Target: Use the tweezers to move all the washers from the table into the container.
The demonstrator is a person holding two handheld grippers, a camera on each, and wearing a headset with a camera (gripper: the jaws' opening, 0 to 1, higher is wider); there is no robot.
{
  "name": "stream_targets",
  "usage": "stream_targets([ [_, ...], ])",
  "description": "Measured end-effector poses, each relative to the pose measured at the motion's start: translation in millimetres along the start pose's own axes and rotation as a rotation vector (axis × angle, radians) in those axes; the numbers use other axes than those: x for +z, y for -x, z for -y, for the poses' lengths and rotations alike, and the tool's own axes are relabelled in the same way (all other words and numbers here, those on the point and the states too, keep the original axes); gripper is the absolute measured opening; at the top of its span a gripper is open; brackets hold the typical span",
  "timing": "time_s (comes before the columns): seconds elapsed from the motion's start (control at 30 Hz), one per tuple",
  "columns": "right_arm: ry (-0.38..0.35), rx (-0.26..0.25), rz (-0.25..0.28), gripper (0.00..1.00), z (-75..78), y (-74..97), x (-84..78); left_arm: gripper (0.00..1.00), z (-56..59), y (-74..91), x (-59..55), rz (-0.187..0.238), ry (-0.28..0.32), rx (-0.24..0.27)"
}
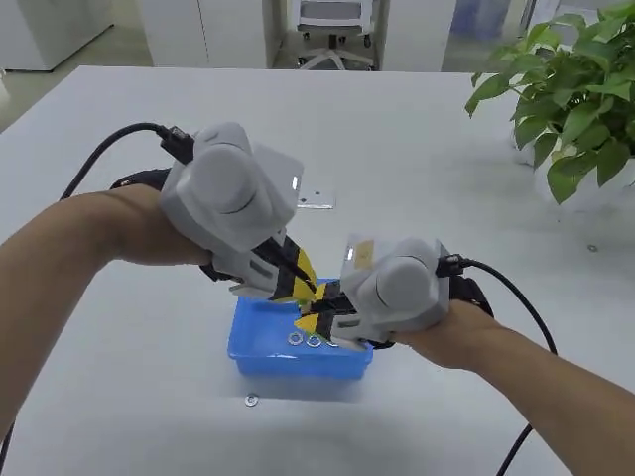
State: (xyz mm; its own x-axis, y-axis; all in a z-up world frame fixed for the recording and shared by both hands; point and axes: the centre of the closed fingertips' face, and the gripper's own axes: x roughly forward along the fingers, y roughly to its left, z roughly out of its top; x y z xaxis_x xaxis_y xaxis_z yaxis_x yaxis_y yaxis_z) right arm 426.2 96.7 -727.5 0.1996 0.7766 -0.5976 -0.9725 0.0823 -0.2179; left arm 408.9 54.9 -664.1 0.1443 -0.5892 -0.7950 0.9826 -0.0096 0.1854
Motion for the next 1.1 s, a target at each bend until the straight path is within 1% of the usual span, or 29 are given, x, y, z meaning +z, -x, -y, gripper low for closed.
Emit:
stream_targets([
  [0.5, -0.013, 0.014, -0.020, 0.10, 7.3, -15.2, -20.1, 0.06, -10.2, -19.0, -14.8, 0.003, 0.016, -0.026],
  [0.73, -0.023, 0.030, -0.027, 0.10, 8.7, -24.9, -27.6, 0.06, -13.9, -27.5, -24.9, -0.006, 0.017, -0.031],
  [1.1, -0.039, 0.044, -0.034, 0.10, 10.9, -32.9, -34.8, 0.06, -17.0, -34.0, -31.5, -0.004, 0.037, -0.039],
])
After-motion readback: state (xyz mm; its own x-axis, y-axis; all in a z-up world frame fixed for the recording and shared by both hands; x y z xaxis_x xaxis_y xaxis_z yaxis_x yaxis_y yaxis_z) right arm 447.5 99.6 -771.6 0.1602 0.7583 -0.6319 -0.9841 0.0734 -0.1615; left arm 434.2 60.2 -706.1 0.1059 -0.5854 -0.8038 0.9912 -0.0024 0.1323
